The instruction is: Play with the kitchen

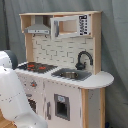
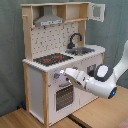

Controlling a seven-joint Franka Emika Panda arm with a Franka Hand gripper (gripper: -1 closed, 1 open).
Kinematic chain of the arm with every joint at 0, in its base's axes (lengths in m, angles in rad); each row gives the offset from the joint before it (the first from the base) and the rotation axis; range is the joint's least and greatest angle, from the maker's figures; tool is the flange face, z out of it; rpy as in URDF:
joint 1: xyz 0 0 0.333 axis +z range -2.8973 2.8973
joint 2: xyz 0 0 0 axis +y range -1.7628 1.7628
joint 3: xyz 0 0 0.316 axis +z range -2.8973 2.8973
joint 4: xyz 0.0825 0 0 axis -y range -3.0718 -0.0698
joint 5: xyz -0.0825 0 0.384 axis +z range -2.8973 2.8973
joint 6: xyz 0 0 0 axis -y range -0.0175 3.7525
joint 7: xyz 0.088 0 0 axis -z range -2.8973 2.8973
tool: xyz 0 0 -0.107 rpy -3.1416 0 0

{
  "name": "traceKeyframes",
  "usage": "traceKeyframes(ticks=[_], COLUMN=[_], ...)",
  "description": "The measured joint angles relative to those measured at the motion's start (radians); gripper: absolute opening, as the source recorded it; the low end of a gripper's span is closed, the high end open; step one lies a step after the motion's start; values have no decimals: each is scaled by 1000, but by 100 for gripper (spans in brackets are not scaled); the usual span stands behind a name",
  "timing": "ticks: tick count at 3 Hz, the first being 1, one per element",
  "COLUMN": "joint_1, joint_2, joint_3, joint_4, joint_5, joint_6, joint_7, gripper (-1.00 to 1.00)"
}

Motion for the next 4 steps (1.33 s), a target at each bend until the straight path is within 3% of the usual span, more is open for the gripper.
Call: traceKeyframes(ticks=[2,4], joint_1=[9,59], joint_2=[49,101], joint_3=[6,7], joint_4=[0,0], joint_5=[2,7], joint_6=[-172,-338], joint_7=[-148,-267], gripper=[100,100])
